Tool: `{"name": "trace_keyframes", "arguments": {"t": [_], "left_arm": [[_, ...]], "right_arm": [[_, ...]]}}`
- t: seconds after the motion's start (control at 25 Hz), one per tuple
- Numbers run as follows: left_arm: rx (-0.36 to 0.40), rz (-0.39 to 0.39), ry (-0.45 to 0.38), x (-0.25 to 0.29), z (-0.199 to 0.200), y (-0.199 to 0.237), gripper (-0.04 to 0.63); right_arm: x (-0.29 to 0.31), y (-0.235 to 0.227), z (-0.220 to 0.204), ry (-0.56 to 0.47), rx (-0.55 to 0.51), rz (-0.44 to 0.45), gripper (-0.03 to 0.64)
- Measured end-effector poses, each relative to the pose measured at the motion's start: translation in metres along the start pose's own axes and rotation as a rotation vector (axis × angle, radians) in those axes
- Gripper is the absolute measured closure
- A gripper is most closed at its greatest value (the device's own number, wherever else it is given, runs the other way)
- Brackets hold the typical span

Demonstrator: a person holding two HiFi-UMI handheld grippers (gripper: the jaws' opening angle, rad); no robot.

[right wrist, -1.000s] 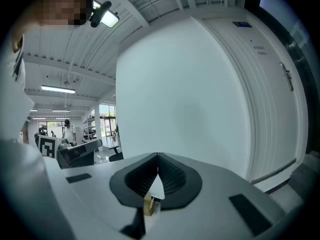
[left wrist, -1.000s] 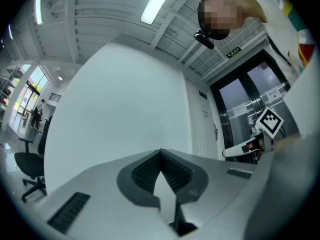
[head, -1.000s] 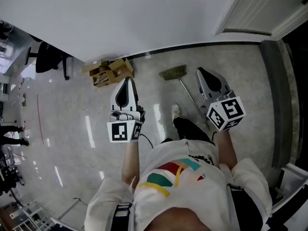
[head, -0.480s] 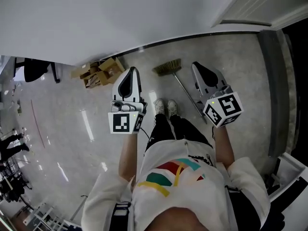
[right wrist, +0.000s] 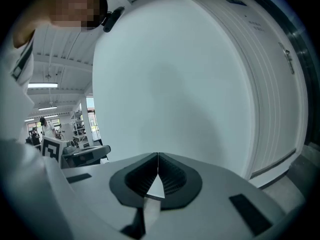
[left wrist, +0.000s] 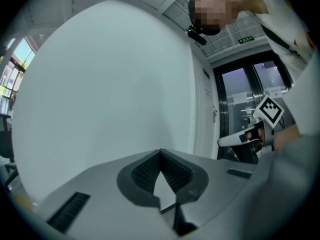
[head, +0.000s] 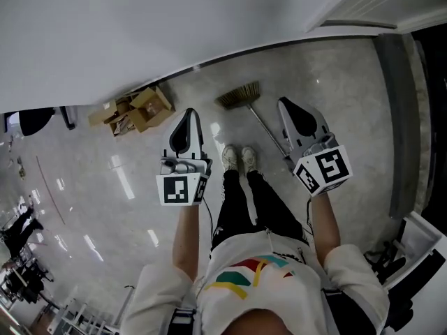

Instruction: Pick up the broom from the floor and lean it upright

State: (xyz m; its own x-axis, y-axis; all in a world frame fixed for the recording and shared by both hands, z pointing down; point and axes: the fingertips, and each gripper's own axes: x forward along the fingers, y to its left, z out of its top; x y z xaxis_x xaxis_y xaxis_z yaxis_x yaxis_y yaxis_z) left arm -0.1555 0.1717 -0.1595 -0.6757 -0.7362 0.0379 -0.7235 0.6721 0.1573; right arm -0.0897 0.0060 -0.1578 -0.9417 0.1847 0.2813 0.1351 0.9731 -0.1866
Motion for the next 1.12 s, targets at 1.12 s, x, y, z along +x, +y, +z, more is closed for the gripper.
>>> {"name": "trace_keyframes", "arguments": {"t": [1.12], "left_arm": [[0.136,-0.356,-0.085,0.202,-0.611,0.072,0.551]], "right_arm": [[0.223,-0.215,-0.512,-0.230,-0.137,0.001,0.604]]}}
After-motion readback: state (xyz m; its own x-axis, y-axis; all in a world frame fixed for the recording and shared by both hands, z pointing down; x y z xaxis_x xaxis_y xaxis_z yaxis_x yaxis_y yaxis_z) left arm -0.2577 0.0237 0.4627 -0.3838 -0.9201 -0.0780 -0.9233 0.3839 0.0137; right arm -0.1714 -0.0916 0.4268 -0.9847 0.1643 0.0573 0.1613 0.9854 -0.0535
